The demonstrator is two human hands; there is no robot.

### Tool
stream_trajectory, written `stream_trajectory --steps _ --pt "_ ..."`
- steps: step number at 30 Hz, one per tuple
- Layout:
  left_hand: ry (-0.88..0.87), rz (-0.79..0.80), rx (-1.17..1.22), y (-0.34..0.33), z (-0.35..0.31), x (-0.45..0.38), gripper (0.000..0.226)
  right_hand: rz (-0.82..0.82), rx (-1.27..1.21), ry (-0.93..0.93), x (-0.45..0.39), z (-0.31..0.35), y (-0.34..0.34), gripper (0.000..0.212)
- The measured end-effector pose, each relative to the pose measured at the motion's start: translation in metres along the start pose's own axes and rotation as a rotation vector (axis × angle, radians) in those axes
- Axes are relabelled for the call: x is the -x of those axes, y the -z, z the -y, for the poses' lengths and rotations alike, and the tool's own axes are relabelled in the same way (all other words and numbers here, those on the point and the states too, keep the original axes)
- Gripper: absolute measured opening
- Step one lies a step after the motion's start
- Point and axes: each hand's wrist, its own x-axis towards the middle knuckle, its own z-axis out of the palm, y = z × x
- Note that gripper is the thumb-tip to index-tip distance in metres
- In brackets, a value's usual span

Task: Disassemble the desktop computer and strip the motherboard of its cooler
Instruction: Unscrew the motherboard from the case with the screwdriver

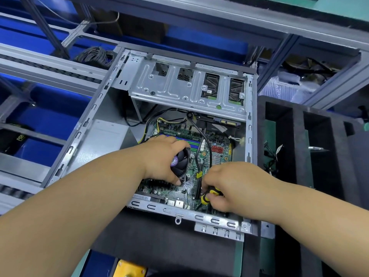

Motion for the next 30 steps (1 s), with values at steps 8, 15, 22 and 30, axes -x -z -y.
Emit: stream_trajectory --steps 8,15,22,30 --pt "0.003 -0.012 -0.006 0.0009 -0.0033 0.0026 0.104 -0.007 -0.003 0.01 0.0024 -0.0005 -0.0005 0.027" --pt "0.003 -0.013 -0.003 0.0007 -0.0035 0.0021 0.104 0.0 0.008 0.03 0.0017 -0.0011 -0.0001 0.028" --pt "-0.002 -0.003 0.024 0.0001 0.0008 -0.0008 0.103 0.021 0.017 0.059 0.0019 -0.0038 0.0001 0.03" --pt "-0.002 0.011 0.03 0.0016 0.0013 -0.0022 0.101 0.037 0.036 0.071 0.0008 -0.0048 -0.001 0.031"
